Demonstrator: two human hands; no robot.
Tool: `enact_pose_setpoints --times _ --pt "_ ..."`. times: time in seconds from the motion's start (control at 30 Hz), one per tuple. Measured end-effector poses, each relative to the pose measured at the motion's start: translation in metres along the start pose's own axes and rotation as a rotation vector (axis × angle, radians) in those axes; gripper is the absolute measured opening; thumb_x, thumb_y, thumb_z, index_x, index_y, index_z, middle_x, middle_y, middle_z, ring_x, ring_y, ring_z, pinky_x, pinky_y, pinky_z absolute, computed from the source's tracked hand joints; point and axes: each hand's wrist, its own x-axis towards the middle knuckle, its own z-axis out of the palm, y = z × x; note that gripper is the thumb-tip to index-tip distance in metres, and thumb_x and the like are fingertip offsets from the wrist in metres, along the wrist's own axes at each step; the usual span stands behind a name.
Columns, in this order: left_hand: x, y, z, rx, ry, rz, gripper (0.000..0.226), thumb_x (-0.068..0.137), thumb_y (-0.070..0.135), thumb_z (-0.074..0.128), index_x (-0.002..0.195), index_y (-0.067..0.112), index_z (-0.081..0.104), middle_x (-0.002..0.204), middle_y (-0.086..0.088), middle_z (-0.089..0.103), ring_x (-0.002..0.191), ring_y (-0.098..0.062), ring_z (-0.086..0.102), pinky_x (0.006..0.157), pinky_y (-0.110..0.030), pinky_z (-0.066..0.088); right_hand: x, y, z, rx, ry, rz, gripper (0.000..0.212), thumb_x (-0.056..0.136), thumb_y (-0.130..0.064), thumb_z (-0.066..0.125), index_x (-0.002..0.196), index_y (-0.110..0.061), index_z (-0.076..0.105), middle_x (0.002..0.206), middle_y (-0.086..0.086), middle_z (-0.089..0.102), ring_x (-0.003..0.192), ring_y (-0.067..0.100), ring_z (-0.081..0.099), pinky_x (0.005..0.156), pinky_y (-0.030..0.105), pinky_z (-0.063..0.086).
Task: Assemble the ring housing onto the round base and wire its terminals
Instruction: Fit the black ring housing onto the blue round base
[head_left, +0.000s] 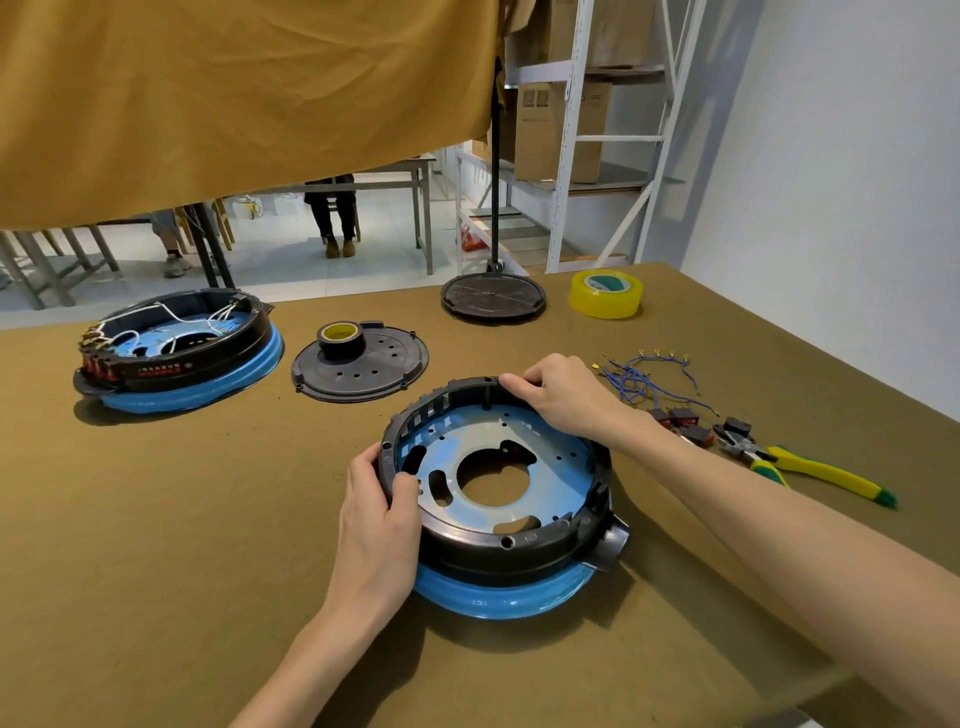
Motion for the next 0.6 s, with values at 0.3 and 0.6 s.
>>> enact_pose_setpoints --times 0.3,0.6 --pt "-0.005 0.023 -0.013 0.332 0.046 0.345 0.056 0.101 0.043 0.052 0.152 0.026 0.038 0.155 0.01 0.038 0.146 -0.007 0.03 0.122 -0.04 0.027 -0.037 0.006 -0.018 0.105 -0.068 0.1 0.046 0.108 -0.049 0.039 0.08 -0.016 0.054 0.07 0.0 0.05 0.065 0.018 0.047 0.061 0.035 0.031" --pt "0.008 0.026 0.012 0.582 0.059 0.401 0.037 0.105 0.031 0.047 0.138 0.02 0.061 0.148 -0.001 0.053 0.149 -0.02 0.032 0.126 -0.048 0.022 -0.02 -0.004 -0.009 0.051 -0.05 0.11 0.031 0.109 -0.031 0.041 0.106 -0.013 0.067 0.088 0.01 0.065 0.074 0.026 0.057 0.058 0.034 0.037"
